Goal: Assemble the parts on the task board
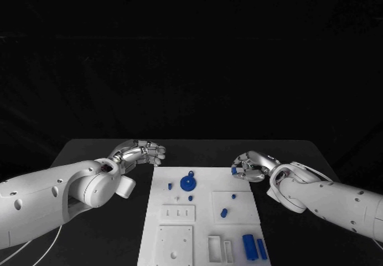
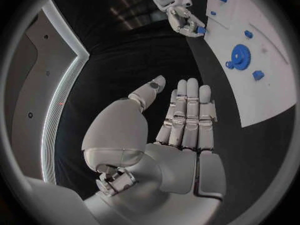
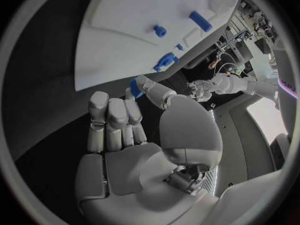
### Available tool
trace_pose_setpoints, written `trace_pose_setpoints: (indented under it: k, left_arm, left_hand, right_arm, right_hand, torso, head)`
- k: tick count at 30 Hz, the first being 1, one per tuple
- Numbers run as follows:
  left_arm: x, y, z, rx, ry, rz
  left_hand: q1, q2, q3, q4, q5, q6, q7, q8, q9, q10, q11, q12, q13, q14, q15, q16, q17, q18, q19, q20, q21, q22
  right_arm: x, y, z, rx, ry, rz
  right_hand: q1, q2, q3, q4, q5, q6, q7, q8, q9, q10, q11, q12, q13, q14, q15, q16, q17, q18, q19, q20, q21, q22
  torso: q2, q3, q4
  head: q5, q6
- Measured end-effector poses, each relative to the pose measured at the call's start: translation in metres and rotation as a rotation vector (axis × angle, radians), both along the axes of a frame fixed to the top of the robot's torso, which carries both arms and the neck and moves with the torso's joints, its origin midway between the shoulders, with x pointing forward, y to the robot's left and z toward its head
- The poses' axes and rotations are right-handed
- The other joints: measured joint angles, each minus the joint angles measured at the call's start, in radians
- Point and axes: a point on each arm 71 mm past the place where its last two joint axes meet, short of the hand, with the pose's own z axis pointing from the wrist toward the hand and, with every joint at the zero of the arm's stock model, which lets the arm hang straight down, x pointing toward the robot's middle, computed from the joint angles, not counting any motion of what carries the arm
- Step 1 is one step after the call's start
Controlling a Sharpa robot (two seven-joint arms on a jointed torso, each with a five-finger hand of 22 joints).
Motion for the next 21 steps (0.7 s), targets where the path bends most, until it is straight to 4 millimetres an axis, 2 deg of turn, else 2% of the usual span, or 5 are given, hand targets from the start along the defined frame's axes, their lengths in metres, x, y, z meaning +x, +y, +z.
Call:
trace_pose_setpoints:
  k: [3,7,11,16,21]
  left_arm:
    - [0.0,-0.003,-0.002,0.022,0.029,-0.014]
    - [-0.001,-0.012,-0.005,0.069,0.076,-0.04]
    - [0.0,-0.028,-0.004,0.128,0.12,-0.074]
    - [0.0,-0.048,-0.008,0.201,0.186,-0.119]
    - [0.001,-0.064,-0.015,0.289,0.234,-0.158]
  left_hand:
    - [-0.022,-0.006,-0.012,0.014,-0.009,0.023,-0.009,0.006,0.0,0.043,-0.022,0.023,0.022,0.032,-0.028,0.057,0.035,0.0,0.032,-0.026,0.042,0.0]
    - [-0.061,-0.018,-0.022,0.046,-0.051,0.043,-0.02,0.006,-0.002,0.097,-0.048,0.06,0.064,0.066,-0.062,0.133,0.079,-0.001,0.071,-0.06,0.107,0.0]
    - [-0.1,-0.033,-0.039,0.078,-0.062,0.046,-0.023,-0.003,-0.008,0.141,-0.062,0.104,0.103,0.096,-0.092,0.193,0.11,-0.003,0.102,-0.084,0.159,0.0]
    - [-0.141,-0.053,-0.054,0.121,-0.063,0.039,-0.031,-0.016,-0.011,0.169,-0.078,0.169,0.154,0.128,-0.124,0.264,0.144,0.017,0.134,-0.098,0.221,0.0]
    - [-0.188,-0.069,-0.053,0.189,-0.063,0.041,-0.036,-0.024,-0.011,0.164,-0.083,0.237,0.211,0.131,-0.14,0.32,0.168,0.018,0.139,-0.103,0.27,0.0]
  right_arm:
    - [0.001,0.009,0.012,-0.002,-0.012,0.007]
    - [0.0,0.026,0.024,-0.013,-0.018,0.023]
    - [-0.002,0.047,0.034,-0.032,-0.023,0.047]
    - [-0.006,0.077,0.041,-0.05,-0.032,0.081]
    - [-0.01,0.103,0.046,-0.067,-0.043,0.112]
  right_hand:
    - [0.0,0.0,0.004,-0.004,0.0,0.0,0.0,0.0,0.0,0.0,0.0,0.0,0.0,0.0,0.0,0.0,0.001,0.0,0.0,0.0,0.0,0.0]
    - [0.0,0.0,0.004,-0.004,0.0,0.0,0.0,0.0,0.0,0.0,0.0,0.0,0.0,0.0,0.0,0.0,0.0,0.0,0.0,0.0,0.0,0.0]
    - [0.0,0.0,0.004,-0.004,0.0,0.0,0.0,0.0,0.0,0.0,0.0,0.0,0.0,0.0,0.0,0.0,0.0,0.0,0.0,0.0,0.0,0.0]
    - [0.0,0.0,0.007,-0.007,0.0,0.0,0.0,0.0,0.0,0.0,0.0,0.0,0.0,0.003,-0.003,0.0,0.0,0.0,0.0,0.0,0.0,0.0]
    - [0.0,0.0,0.01,-0.01,0.0,0.0,0.0,0.0,0.0,0.004,-0.004,0.0,0.0,0.003,-0.004,0.0,0.0,0.0,0.0,0.0,0.0,0.0]
  torso:
    - [-0.004,-0.0001,-0.0016]
    - [-0.013,-0.0001,-0.0036]
    - [-0.023,-0.0001,-0.0048]
    - [-0.035,-0.0002,-0.0061]
    - [-0.048,-0.0001,-0.0077]
  head:
    - [0.001,0.002]
    - [0.002,0.002]
    - [0.005,0.002]
    - [0.014,0.003]
    - [0.021,0.003]
